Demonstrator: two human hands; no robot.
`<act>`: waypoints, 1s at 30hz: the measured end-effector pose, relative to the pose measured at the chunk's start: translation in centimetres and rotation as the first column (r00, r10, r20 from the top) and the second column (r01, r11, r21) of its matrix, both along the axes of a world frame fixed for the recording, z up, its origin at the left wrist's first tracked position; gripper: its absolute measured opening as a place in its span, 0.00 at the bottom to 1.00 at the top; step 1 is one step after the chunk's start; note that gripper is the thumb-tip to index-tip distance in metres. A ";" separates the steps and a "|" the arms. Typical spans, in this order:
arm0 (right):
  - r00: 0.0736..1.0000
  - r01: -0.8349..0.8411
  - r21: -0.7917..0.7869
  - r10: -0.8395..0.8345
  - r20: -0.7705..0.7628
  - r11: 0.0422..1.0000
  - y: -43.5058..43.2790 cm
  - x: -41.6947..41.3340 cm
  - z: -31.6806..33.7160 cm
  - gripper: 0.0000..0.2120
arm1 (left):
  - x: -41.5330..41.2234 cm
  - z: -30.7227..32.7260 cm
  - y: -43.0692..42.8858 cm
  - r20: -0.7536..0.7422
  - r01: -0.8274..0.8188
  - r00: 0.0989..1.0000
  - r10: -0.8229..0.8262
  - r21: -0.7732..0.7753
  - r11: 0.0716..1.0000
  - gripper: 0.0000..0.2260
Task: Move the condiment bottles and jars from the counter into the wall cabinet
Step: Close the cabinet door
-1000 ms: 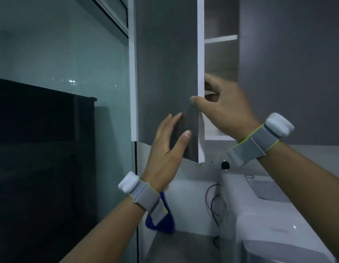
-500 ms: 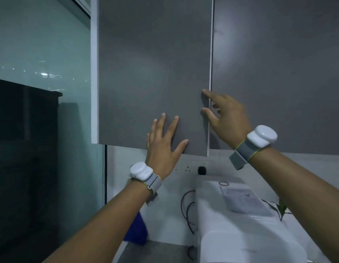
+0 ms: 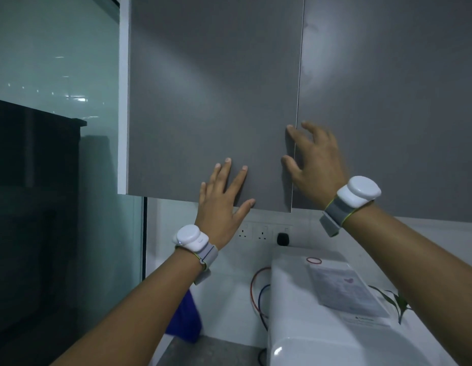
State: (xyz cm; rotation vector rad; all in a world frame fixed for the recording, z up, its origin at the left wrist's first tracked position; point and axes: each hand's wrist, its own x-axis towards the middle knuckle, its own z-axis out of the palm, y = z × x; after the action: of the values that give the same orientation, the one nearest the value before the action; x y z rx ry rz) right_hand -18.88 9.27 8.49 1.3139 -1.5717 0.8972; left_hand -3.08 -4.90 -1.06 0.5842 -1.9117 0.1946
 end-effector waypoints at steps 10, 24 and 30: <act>0.997 0.069 0.049 -0.070 0.013 0.996 -1.1 -1.0 -0.6 0.31 | -0.8 -0.3 -1.7 0.038 -0.036 0.999 0.037 -0.014 0.999 0.29; 0.970 0.245 0.099 -0.243 -0.027 0.965 -2.3 -1.3 -1.4 0.32 | -0.2 -1.6 -3.2 0.112 -0.062 0.992 0.063 -0.009 0.998 0.28; 0.959 0.282 0.124 -0.279 -0.044 0.951 -2.3 -1.0 -1.4 0.33 | 0.2 -1.7 -3.3 0.153 -0.070 0.985 0.073 -0.025 0.997 0.28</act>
State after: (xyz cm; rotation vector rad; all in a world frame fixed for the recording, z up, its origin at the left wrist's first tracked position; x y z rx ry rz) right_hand -19.86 7.01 7.05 1.1458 -1.7667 0.6083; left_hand -2.89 -8.25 -2.80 0.6407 -2.0372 0.3117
